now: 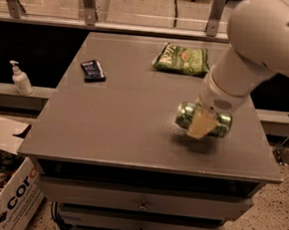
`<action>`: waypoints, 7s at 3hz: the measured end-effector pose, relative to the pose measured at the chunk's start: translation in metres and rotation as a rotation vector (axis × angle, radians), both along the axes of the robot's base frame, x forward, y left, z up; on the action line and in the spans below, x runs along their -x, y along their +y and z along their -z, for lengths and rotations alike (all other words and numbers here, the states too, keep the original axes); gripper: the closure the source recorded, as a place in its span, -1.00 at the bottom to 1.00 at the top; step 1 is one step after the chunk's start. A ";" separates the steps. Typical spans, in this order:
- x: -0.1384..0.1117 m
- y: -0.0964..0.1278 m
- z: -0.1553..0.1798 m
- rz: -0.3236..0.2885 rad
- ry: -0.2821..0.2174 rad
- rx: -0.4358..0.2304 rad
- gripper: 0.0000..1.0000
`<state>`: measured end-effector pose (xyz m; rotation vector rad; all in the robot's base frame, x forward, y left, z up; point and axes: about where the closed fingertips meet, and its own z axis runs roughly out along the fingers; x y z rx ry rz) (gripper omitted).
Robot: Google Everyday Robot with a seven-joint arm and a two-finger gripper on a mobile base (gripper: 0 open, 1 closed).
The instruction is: Move green can near rxbar blueberry
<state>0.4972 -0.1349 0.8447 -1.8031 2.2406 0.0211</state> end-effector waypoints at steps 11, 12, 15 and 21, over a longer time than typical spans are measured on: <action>-0.177 0.215 0.012 -0.082 -0.093 0.033 1.00; -0.182 0.218 0.022 -0.082 -0.075 0.057 1.00; -0.185 0.213 0.024 -0.070 -0.061 0.073 -0.26; -0.158 0.163 0.003 -0.070 0.054 -0.258 -1.00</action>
Offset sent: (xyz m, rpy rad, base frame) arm 0.0109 0.0151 0.0309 0.0146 -0.0277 0.0218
